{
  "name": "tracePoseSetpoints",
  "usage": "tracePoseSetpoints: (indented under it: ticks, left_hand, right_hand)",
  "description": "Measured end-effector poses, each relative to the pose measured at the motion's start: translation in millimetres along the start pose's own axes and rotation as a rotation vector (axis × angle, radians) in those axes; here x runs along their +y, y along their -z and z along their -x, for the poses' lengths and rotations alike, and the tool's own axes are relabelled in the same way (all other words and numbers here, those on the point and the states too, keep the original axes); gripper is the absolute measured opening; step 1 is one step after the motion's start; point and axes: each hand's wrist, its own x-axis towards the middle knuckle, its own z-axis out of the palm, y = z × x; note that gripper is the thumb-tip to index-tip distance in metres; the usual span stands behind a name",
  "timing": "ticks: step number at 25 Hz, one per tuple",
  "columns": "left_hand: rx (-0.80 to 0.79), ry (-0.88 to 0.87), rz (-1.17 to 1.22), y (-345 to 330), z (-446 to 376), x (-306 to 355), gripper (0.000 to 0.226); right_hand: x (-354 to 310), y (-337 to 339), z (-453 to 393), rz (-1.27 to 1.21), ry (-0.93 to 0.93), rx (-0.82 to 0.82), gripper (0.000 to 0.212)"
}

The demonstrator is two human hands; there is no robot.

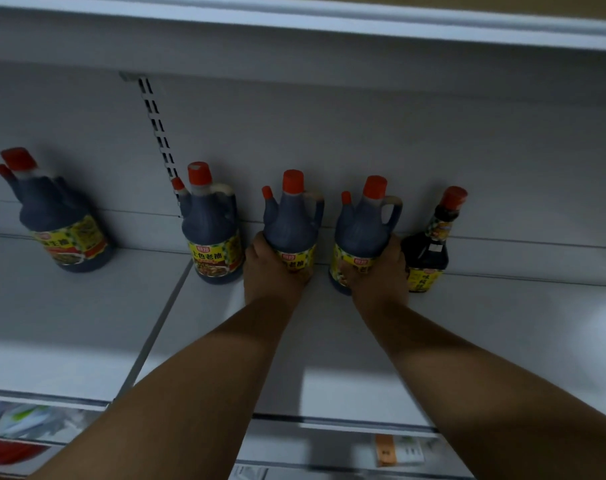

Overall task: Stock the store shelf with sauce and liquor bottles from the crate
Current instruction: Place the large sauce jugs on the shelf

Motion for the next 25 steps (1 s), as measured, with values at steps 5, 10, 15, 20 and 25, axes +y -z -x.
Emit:
tracePoseSetpoints:
  ticks: [5, 10, 15, 20, 25]
  left_hand:
    - [0.031, 0.0, -0.039, -4.3, 1.9, -0.9, 0.103]
    - [0.007, -0.01, -0.03, -2.8, -0.9, -2.3, 0.102]
    - [-0.024, -0.007, -0.051, -1.6, -3.9, -4.1, 0.102]
    - [-0.102, 0.065, -0.057, 6.2, -2.3, 0.9, 0.11]
    - [-0.082, 0.028, -0.069, 21.1, 42.8, -2.8, 0.09]
  right_hand:
    - [-0.3, -3.8, 1.9, 0.019, -0.03, -0.01, 0.1]
    - [2.7, -3.9, -1.3, 0.038, -0.013, -0.005, 0.086]
    - [-1.2, -4.9, 1.7, 0.051, -0.022, 0.011, 0.082]
    - [-11.7, -0.2, 5.3, 0.076, -0.112, -0.027, 0.092]
    - [-16.8, 16.7, 44.4, 0.166, -0.149, -0.11, 0.097]
